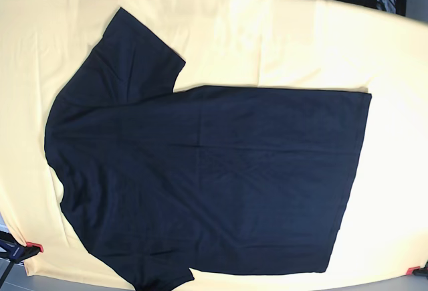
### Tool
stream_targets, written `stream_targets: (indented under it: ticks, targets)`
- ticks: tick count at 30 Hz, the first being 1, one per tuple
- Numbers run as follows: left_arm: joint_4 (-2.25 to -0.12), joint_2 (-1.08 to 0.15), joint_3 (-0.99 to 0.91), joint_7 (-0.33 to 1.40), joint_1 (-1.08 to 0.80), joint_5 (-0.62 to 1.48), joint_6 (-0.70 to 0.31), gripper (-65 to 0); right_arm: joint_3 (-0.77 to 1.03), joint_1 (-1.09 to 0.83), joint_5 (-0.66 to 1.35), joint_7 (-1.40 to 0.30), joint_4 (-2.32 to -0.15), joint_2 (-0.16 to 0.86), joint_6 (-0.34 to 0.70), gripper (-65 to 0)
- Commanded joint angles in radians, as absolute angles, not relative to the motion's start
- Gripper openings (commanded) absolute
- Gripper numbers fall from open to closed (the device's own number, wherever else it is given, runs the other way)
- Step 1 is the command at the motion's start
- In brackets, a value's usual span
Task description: Fold the T-shirt properly
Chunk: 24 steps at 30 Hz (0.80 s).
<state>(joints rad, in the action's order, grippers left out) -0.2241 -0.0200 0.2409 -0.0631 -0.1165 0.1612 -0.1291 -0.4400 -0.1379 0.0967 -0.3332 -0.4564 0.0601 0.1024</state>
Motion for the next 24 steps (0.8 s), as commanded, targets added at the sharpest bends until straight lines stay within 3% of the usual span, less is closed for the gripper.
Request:
stream_targets:
  ticks: [1, 8, 12, 16, 24]
  targets:
    - [-0.229, -0.019, 0.241, -0.070, -0.121, 0.169, -0.137, -65.0, -0.437, -0.138, 0.096, -0.334, -0.464, 0.061, 0.113, -65.0]
    - [-0.241, -0.019, 0.241, -0.039, -0.122, 0.168, -0.137, -65.0, -0.437, -0.138, 0.096, -0.335, -0.464, 0.061, 0.142, -65.0]
    - [-0.301, -0.020, 0.241, 0.060, -0.135, 0.123, -0.137, -65.0, -0.437, -0.143, 0.078, -0.373, -0.475, 0.062, 0.167, -65.0]
    - [-0.412, -0.020, 0.249, 0.130, -0.194, 0.013, -0.136, -65.0, -0.437, -0.217, 0.000, -0.390, -0.558, 0.072, 0.187, -65.0]
    - [-0.654, -0.098, 0.426, 0.161, -0.385, 0.003, -0.109, -65.0, -0.437, -0.417, -0.004, -0.408, -0.775, 0.134, 0.204, -65.0]
